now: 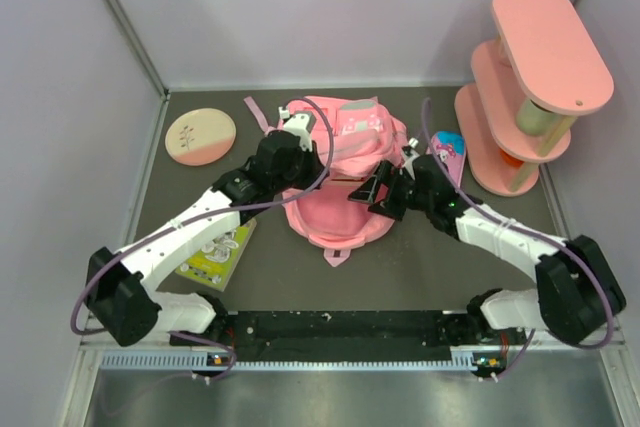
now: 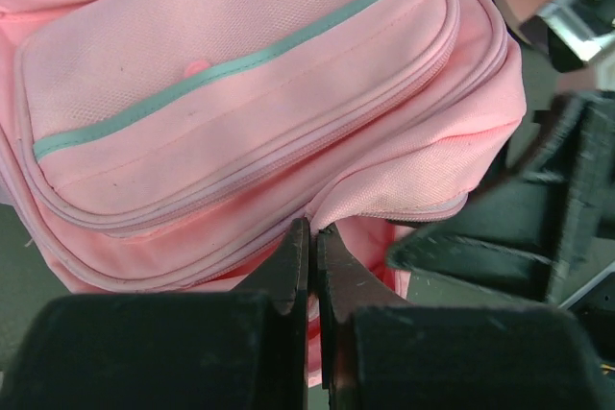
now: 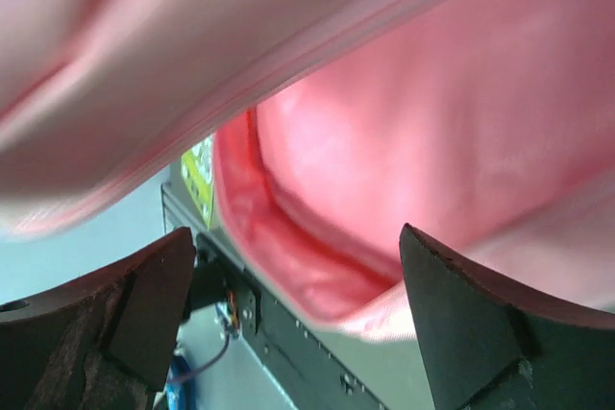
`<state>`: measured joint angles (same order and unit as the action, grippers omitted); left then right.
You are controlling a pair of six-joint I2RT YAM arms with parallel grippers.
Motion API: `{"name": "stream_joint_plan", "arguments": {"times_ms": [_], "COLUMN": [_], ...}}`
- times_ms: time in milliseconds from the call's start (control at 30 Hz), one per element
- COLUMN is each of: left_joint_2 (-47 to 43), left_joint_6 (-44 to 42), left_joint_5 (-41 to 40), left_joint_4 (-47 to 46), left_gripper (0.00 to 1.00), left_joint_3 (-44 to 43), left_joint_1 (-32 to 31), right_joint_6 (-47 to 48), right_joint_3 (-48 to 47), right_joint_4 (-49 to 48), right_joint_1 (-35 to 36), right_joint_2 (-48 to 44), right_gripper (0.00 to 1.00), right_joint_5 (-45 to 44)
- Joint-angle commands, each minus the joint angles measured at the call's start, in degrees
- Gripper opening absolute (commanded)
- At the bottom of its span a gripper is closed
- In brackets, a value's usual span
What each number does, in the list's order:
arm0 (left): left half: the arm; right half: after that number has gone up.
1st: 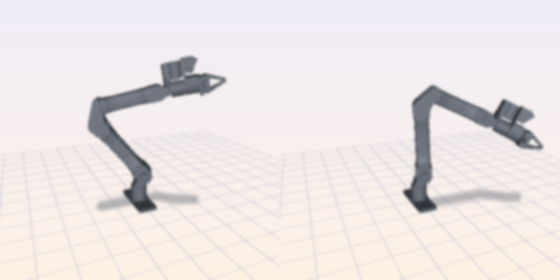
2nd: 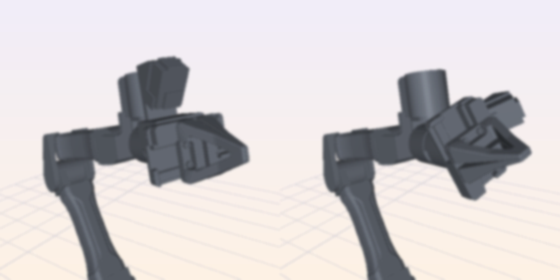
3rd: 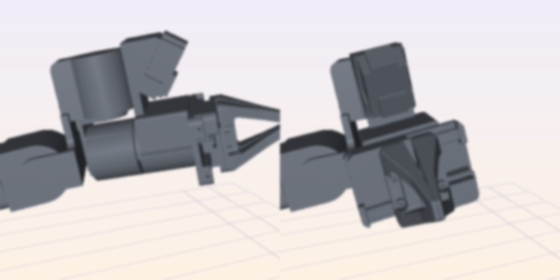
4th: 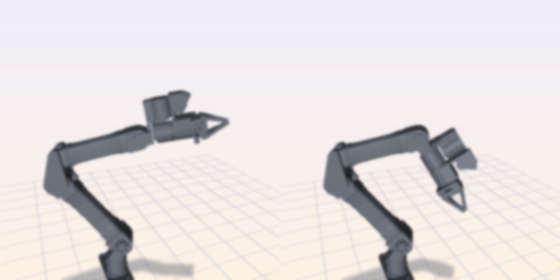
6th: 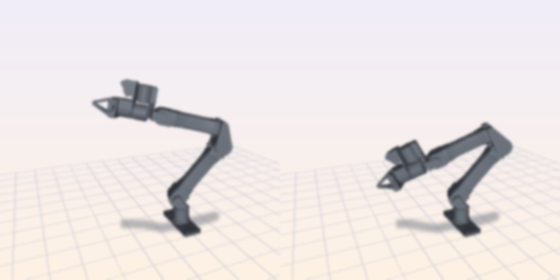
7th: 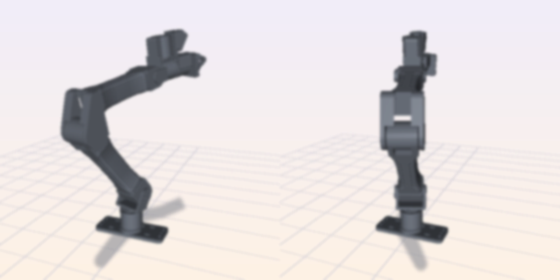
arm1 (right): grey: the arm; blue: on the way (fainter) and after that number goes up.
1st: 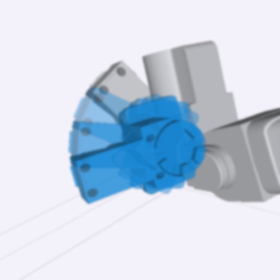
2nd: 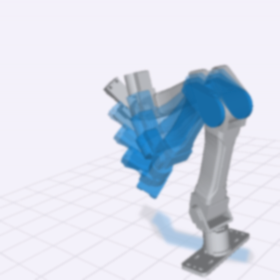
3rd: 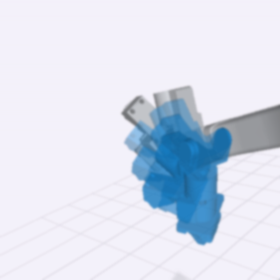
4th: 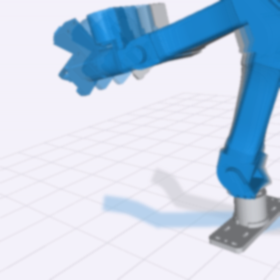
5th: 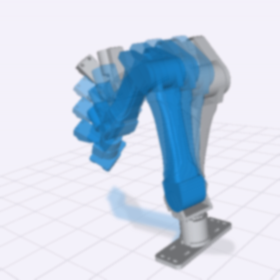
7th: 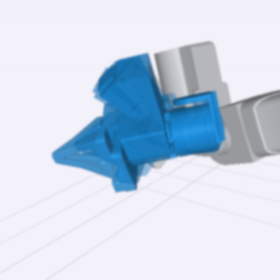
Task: Pack the student bag
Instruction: Pick up the book from the center of the board.
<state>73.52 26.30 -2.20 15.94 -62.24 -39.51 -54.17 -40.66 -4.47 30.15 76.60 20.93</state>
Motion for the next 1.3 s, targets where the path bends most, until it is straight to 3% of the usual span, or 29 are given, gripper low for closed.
{"name": "stream_joint_plan", "arguments": {"times_ms": [0,233,267,333,400,500,600,767,900,967,1100,1167,1267], "left_joint_2": [2.24,3.3,2.95,0.77,-1.52,-6.62,-11.19,-15.24,-15.68,-16.12,-18.58,-18.67,-18.41], "left_joint_6": [2.26,2.26,1.82,1.73,1.56,1.2,0.68,1.99,5.33,7.09,9.28,10.52,10.52], "left_joint_5": [-1.41,0.96,1.05,-1.39,-7.86,-13.52,-15.47,-16.88,-13.82,-5.6,4.45,5.71,-0.41], "left_joint_4": [-3.03,-2.94,-2.24,1.52,3.64,6.99,9.63,14.28,16.05,14.83,10.52,9.72,11.39], "left_gripper": [0.0,0.0,0.24,0.53,0.75,0.94,0.99,0.99,0.99,0.99,0.99,0.99,0.99], "left_joint_3": [-2.97,-2.98,-2.89,-2.89,-2.1,-0.34,1.24,3.61,7.56,11.67,20.21,23.03,23.74], "left_joint_1": [0.22,0.31,0.22,0.31,0.31,1.53,5.4,14.44,24.96,30.25,47.1,50.57,52.6], "right_joint_6": [0.47,0.55,1.95,3.45,4.6,5.83,7.06,5.14,2.93,3.02,1.27,-0.58,-0.15], "right_joint_3": [4.54,3.94,3.06,0.78,-0.81,-3.19,-5.74,-8.38,-11.88,-14.34,-20.23,-23.05,-27.35], "right_joint_4": [-1.94,0.05,1.64,3.5,5.86,7.19,7.81,3.26,0.87,-1.15,-2.21,-4.93,-4.86], "right_joint_1": [-0.36,-0.44,-0.44,-0.36,-0.36,1.13,5.42,13.34,17.91,21.34,24.86,26.18,28.11], "right_joint_2": [-10.3,-17.61,-18.06,-18.33,-18.06,-17.97,-17.45,-13.24,-2.9,0.64,11.45,17.86,25.16], "right_gripper": [0.86,0.87,0.87,0.87,0.87,0.87,0.87,0.87,0.85,0.85,0.83,0.81,0.8], "right_joint_5": [4.55,7.99,7.12,6.41,6.06,4.92,0.97,-2.91,-2.12,-2.21,-0.54,1.3,1.84]}}
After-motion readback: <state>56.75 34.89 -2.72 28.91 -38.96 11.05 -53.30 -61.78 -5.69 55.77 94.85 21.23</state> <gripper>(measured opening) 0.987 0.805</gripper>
